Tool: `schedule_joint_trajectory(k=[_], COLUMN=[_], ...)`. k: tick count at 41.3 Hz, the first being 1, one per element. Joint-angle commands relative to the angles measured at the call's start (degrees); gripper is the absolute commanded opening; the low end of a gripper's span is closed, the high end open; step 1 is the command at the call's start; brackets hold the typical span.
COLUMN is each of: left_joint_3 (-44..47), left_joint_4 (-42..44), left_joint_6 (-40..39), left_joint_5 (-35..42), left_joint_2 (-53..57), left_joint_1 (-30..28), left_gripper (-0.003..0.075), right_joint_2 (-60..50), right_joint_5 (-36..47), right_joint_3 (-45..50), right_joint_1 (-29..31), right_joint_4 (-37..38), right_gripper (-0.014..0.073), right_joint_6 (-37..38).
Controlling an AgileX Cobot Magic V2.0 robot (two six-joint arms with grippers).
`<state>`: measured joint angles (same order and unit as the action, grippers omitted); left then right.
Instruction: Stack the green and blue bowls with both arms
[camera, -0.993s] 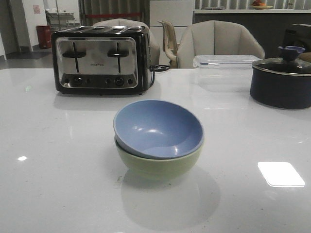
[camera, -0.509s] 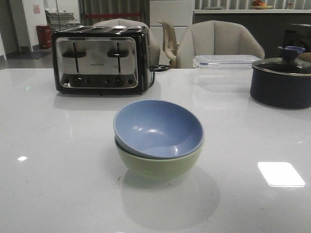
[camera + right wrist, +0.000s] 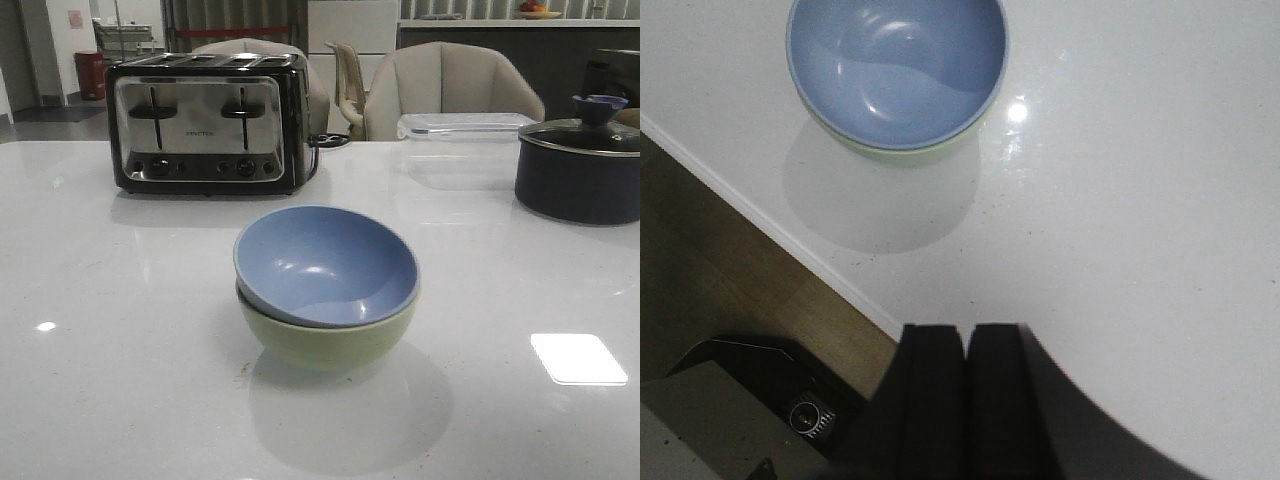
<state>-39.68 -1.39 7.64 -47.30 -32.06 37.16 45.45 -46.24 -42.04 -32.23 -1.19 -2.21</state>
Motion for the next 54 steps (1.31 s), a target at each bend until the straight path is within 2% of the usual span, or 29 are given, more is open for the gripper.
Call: schedule_joint_trajectory(k=[1,5,9,16,25,29,36,44,54], left_joint_3=[-1.58,-0.76,0.77,9.52,22.00,27.67,32.32,36.64,39.65], left_joint_4=[-0.43,-0.72,-0.63,-0.30,-1.59,-1.17,6.11,6.02,4.00], left_joint_6=[-0.49,-0.49,-0.49,-0.49,-0.49,-1.72,-11.97,-12.18,-12.18], left_joint_5=[4.37,5.11,7.92,20.04,32.19,35.61,36.36,42.00,45.20], left_joint_2=[-0.09,2.28,7.72,18.11,24.92,28.31,31.75,32.88,33.34], left_joint_1=[0.33,-0.79,-7.32,-18.66,-27.64,-29.63,-29.96,-30.15,-32.76], left_gripper=[0.0098,0.0098,0.0098,0.0099,0.0098,0.0099,0.0099,0.0099,0.0099], right_joint_2=[-0.46,-0.46,-0.46,-0.46,-0.46,-0.46,-0.46,-0.46,-0.46], right_joint_5=[2.87,2.85,2.86,2.91,2.91,2.91,2.91,2.91,2.91], right_joint_3=[-1.56,-1.56,-1.56,-1.56,-1.56,-1.56,-1.56,-1.56,-1.56], right_joint_1=[0.27,0.27,0.27,0.27,0.27,0.27,0.27,0.27,0.27], right_joint_4=[0.19,0.19,0.19,0.19,0.19,0.19,0.19,0.19,0.19], right_gripper=[0.0043,0.0043,0.0043,0.0043,0.0043,0.0043,0.0043,0.0043,0.0043], right_joint_6=[-0.11,-0.11,-0.11,-0.11,-0.11,-0.11,-0.11,-0.11,-0.11])
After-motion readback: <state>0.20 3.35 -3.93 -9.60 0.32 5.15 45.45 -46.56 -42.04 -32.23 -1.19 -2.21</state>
